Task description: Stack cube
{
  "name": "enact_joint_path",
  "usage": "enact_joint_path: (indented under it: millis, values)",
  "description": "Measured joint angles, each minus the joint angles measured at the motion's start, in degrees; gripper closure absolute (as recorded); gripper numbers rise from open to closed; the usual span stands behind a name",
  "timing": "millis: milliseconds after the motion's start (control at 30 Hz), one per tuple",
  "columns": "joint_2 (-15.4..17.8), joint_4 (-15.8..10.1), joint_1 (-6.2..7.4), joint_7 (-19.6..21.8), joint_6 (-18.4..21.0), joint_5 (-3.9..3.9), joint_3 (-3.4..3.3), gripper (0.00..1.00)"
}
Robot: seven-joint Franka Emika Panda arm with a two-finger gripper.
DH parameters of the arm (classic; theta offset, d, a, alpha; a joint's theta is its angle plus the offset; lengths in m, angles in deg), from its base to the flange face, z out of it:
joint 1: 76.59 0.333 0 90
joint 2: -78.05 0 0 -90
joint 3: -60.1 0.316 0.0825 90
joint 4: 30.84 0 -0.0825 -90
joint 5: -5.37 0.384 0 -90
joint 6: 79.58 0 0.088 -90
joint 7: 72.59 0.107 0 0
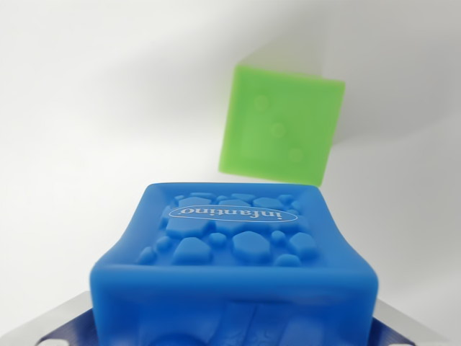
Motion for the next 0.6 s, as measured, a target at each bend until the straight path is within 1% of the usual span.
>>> enact_joint_path:
  millis: [600]
  values:
    - [-3.2,4.5,-1.49,4.4,1.4,1.27,-1.40,1.00]
